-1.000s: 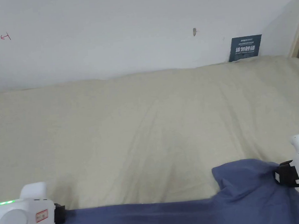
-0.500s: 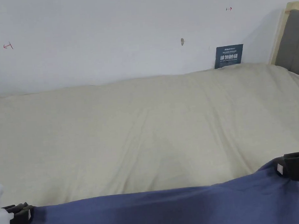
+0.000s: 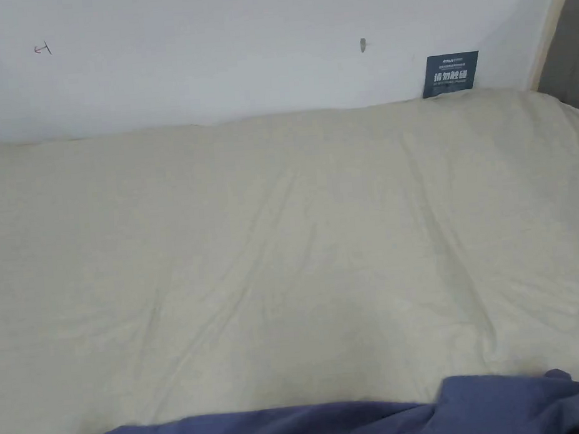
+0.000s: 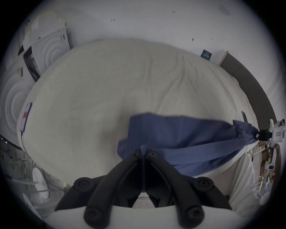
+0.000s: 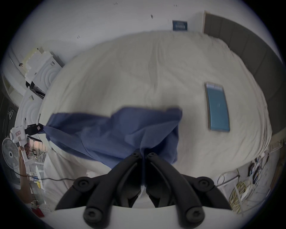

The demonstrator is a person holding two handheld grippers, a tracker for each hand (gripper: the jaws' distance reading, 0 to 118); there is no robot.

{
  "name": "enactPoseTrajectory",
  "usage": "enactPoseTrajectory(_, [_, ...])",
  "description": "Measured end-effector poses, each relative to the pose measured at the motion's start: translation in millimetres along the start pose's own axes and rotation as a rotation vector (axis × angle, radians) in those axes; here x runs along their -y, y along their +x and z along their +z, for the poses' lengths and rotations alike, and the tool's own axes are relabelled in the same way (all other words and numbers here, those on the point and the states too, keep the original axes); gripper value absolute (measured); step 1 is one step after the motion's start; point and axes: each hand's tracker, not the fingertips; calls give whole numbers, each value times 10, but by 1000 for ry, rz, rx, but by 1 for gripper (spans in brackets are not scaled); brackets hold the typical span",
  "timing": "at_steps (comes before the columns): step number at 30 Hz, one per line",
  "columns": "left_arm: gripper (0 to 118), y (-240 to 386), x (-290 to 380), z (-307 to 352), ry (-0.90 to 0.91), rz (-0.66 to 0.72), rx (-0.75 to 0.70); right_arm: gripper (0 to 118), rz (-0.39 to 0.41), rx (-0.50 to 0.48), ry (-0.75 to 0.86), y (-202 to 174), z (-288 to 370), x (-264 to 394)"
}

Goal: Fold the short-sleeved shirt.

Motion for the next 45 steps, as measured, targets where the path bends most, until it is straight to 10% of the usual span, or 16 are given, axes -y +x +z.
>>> enactPoseTrajectory(3, [24, 2, 36, -66, 6, 28, -5, 55, -21, 22, -4, 28, -174, 109])
enactPoseTrajectory(5, [91, -46, 39, -99, 16, 45, 5, 94, -52, 6, 21, 44, -168, 141])
enactPoseTrajectory(7, [111, -59, 26, -78, 22, 62, 5, 101, -86, -25, 77, 81, -145, 140])
enactPoseTrajectory(14, [107, -24, 25, 383, 135, 94, 13, 101, 27, 67, 309, -203, 406, -26])
enactPoseTrajectory(17, [59, 97, 86, 593, 211, 92, 23, 99, 88, -33, 391, -505, 590, -50])
enactPoseTrajectory(18, [40, 134, 100, 620, 211, 83, 28, 94, 107, -52, 419, -623, 614, -35])
enactPoseTrajectory(21, [10, 288, 181, 627, 220, 39, 45, 25, 114, -37, 512, -962, 560, 20])
enactPoseTrajectory(22, [0, 325, 212, 614, 225, 33, 48, 24, 100, -49, 491, -1083, 506, 28])
enactPoseTrajectory(26, [0, 429, 329, 479, 148, -23, 125, 6, 147, -164, 438, -1430, 239, 96])
enactPoseTrajectory(40, [2, -21, 401, 309, 164, 185, 148, 5, 213, -258, 295, -1953, -162, 140])
enactPoseTrajectory(42, [48, -184, 327, 197, 153, 223, 184, 5, 211, -269, 274, -1982, -195, 119])
enactPoseTrajectory(43, [101, -244, 290, 108, 131, 229, 188, 5, 214, -275, 266, -1999, -208, 115])
enactPoseTrajectory(45, [116, -363, 248, 0, 170, 265, 138, 5, 233, -267, 250, -2055, -231, 109])
